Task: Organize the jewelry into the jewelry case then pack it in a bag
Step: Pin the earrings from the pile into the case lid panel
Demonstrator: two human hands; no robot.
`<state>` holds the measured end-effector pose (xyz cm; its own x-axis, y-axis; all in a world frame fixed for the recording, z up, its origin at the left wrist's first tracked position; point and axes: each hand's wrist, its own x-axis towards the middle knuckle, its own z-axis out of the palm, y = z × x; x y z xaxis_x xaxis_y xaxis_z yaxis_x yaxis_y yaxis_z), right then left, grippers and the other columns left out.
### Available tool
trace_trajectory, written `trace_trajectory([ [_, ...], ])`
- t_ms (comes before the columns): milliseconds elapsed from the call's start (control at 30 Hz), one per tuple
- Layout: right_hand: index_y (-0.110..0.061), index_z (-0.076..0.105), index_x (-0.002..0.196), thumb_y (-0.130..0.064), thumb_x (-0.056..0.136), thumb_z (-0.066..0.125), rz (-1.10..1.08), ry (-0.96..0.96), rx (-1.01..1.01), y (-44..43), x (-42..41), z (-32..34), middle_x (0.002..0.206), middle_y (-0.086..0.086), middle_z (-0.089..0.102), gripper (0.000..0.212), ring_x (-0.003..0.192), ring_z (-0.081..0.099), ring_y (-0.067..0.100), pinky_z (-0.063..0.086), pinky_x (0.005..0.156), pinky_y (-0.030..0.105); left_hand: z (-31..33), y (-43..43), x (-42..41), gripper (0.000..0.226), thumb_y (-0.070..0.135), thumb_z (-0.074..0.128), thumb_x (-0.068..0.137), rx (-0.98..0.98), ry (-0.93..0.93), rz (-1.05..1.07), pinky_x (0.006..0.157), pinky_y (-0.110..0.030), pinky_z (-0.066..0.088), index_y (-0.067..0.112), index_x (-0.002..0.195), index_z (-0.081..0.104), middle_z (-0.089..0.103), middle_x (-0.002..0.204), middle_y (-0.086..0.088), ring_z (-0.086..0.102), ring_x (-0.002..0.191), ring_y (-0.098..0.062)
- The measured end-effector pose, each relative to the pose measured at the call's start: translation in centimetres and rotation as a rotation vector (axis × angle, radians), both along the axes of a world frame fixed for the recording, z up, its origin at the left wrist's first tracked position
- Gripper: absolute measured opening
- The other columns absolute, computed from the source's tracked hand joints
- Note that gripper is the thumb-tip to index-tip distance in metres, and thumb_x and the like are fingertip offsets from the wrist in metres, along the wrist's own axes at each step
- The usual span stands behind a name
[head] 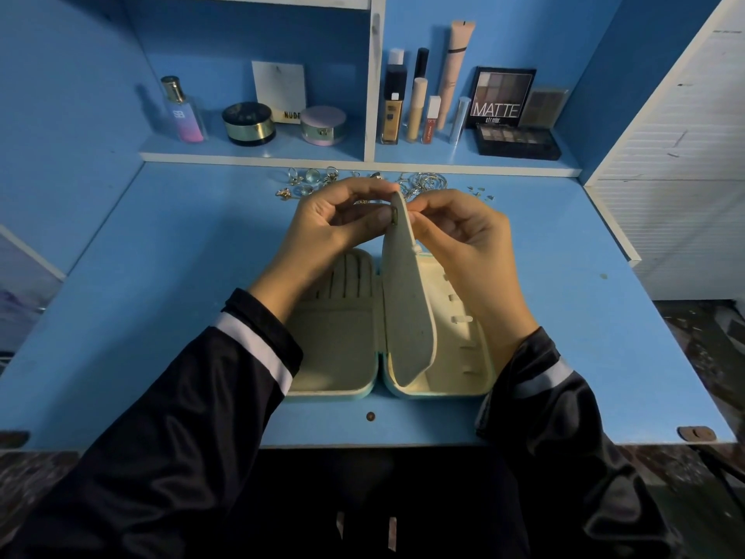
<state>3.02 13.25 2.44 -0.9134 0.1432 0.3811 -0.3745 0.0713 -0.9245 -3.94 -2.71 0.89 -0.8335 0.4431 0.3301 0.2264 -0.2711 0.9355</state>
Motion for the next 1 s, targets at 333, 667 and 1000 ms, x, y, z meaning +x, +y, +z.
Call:
trace_trajectory([
  [333, -0.002, 0.069, 0.098, 0.005, 0.086, 0.066, -0.029, 0.058, 0.040, 0.0, -0.1, -0.2, 0.071, -0.016, 0.066, 0.014, 0.061, 0.059, -0.003, 0.043, 0.059, 0.006, 0.2, 0.1, 0.3, 0.024, 0.007, 0.066, 0.084, -0.020, 0.020, 0.018, 0.084, -0.026, 0.055, 0.018, 0.105, 0.068, 0.073, 0.101, 0.010, 0.069, 0.100, -0.015],
  [667, 0.003, 0.068, 0.102, 0.005, 0.086, 0.066, 0.001, 0.038, 0.029, 0.7, 0.2, 0.1, 0.088, 0.001, 0.073, 0.017, 0.083, 0.069, 0.011, 0.053, 0.079, 0.021, 0.4, 0.1, 0.6, 0.029, 0.015, 0.068, 0.082, -0.020, -0.005, 0.013, 0.087, -0.028, 0.055, 0.022, 0.109, 0.070, 0.073, 0.109, 0.007, 0.069, 0.106, -0.017],
  [1000, -0.004, 0.065, 0.116, -0.005, 0.093, 0.061, -0.041, 0.021, 0.110, 2.3, 1.3, 1.2, 0.104, 0.010, 0.070, 0.023, 0.097, 0.066, 0.011, 0.051, 0.087, 0.021, 0.1, 1.2, 0.9, 0.031, 0.012, 0.067, 0.087, -0.103, 0.067, 0.050, 0.092, -0.027, 0.053, 0.018, 0.118, 0.065, 0.072, 0.111, 0.009, 0.067, 0.109, -0.015],
])
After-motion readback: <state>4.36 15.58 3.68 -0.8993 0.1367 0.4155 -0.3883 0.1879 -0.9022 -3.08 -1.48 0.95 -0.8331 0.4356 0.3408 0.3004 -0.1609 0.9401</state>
